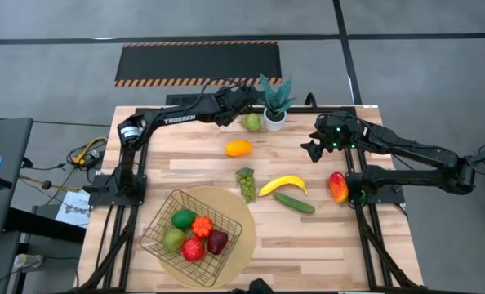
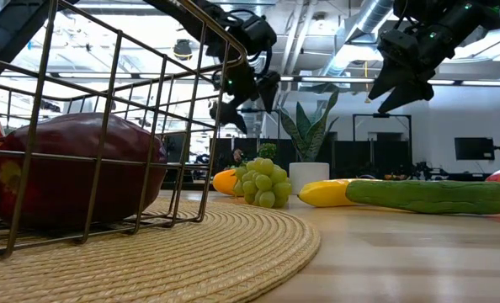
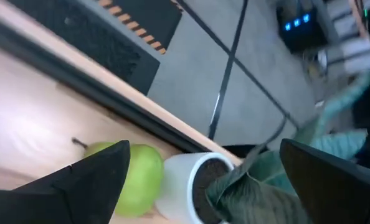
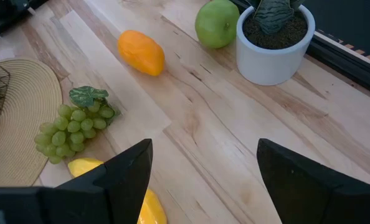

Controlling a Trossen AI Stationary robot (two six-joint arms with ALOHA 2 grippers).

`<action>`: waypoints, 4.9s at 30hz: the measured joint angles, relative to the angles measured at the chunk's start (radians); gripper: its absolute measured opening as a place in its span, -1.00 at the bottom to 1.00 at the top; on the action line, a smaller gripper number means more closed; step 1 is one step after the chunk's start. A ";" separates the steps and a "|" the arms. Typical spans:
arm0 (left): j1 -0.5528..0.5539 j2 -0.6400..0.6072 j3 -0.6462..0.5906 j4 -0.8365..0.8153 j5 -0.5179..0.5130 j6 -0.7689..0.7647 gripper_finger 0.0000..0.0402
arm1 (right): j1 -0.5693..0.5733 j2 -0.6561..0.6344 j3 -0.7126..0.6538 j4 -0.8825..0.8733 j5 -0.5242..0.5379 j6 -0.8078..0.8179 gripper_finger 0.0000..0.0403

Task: Build produce basket
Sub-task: Put the pear into the mesh basket

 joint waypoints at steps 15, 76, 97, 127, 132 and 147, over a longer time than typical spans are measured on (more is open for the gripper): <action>-0.019 0.100 -0.108 0.226 0.130 -0.553 0.98 | -0.001 0.000 0.000 0.000 0.003 0.000 0.54; -0.029 0.223 -0.101 0.300 0.298 -0.731 0.46 | -0.001 0.000 0.000 0.008 0.008 0.002 0.54; -0.103 -0.085 -0.101 0.028 0.288 -0.297 0.45 | 0.000 0.000 0.000 0.007 0.008 -0.016 0.54; -0.505 -0.548 -0.100 -0.548 0.869 0.824 0.45 | -0.001 0.000 0.000 0.015 0.007 -0.025 0.54; -0.646 -0.541 -0.101 -0.594 0.822 0.809 0.45 | -0.001 0.000 0.000 0.015 0.007 -0.025 0.54; -0.916 -0.435 -0.101 -0.574 0.658 0.971 0.45 | -0.001 0.000 0.000 0.020 0.007 -0.025 0.54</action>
